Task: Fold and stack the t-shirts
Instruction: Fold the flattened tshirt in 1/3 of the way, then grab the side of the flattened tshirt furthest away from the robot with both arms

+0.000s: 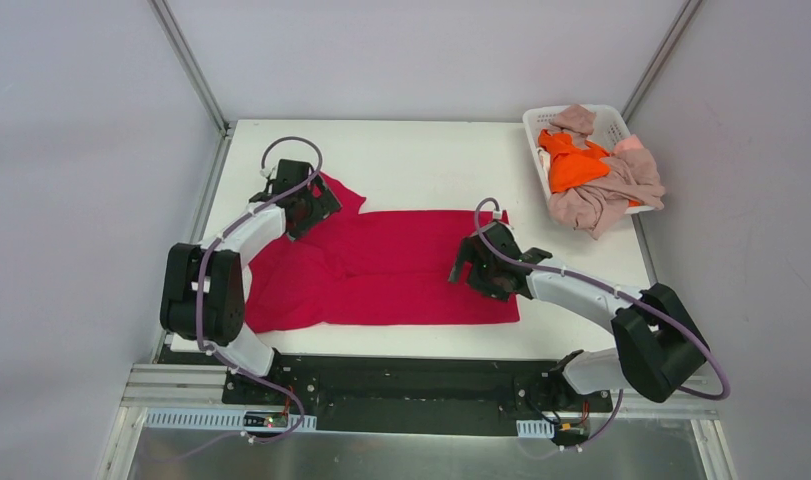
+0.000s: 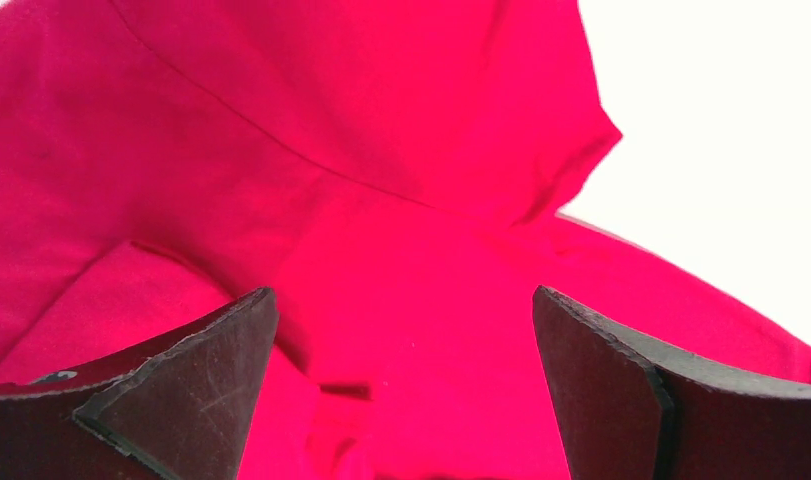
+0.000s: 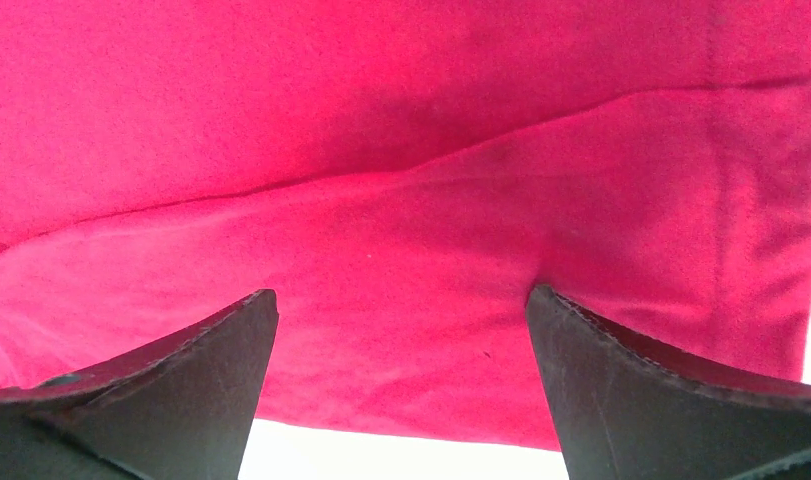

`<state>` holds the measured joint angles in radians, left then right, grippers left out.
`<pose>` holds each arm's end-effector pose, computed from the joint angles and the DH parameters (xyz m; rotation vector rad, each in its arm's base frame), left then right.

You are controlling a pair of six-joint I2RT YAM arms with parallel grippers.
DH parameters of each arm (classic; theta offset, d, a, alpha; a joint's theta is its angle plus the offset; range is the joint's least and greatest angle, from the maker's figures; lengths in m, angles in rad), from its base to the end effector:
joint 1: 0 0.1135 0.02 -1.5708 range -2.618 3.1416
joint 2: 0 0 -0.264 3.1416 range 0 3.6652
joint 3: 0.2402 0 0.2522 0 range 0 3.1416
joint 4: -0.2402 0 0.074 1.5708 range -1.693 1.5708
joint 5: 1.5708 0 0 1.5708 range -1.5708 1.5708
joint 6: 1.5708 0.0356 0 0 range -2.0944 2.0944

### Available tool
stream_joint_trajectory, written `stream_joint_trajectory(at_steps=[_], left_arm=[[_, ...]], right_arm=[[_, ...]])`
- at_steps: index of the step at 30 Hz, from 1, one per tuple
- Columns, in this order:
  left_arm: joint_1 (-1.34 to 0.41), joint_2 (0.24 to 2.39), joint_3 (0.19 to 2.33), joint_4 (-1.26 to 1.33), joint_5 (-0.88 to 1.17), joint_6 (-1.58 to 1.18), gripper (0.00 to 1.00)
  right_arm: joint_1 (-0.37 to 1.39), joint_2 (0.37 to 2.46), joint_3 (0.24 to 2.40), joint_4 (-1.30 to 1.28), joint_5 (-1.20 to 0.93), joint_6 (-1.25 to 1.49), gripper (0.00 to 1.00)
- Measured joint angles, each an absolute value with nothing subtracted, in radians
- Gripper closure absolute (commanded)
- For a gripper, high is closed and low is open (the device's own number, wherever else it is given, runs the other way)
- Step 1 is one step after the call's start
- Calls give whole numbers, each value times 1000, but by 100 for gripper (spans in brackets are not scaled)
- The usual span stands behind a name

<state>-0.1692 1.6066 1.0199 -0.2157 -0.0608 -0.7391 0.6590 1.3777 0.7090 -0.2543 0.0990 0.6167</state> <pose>0.3383 -0.0556 0.2129 -0.7034 2.2963 -0.3603 0.2115 0.1593 0.1805 -0.0114 2.5348 0.4058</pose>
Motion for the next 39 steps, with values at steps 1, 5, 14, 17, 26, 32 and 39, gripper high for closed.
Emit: stream_joint_trajectory(at_steps=[1,5,14,17,26,32,39], left_arm=[[-169,1588,1016,-219,-60,-733,1],[-169,1458,974,-229,-62,-714,1],[-152,1333,1001,-299,-111,-647,1],[-120,1468,1184,-342,-85,-605,1],[-67,2114,1919,-476,-51,-418,17],[-57,2412,2181,-591,-9,-302,40],[-55,2469,2198,-659,22,-261,44]], right_arm=[[659,1370,709,-266,102,615,1],[659,1320,715,-307,104,603,1],[625,1264,867,-424,158,549,1],[539,1280,963,-463,182,545,1],[406,1501,1149,-473,227,521,1],[397,1598,1209,-472,229,492,1],[380,1647,1213,-475,226,485,1]])
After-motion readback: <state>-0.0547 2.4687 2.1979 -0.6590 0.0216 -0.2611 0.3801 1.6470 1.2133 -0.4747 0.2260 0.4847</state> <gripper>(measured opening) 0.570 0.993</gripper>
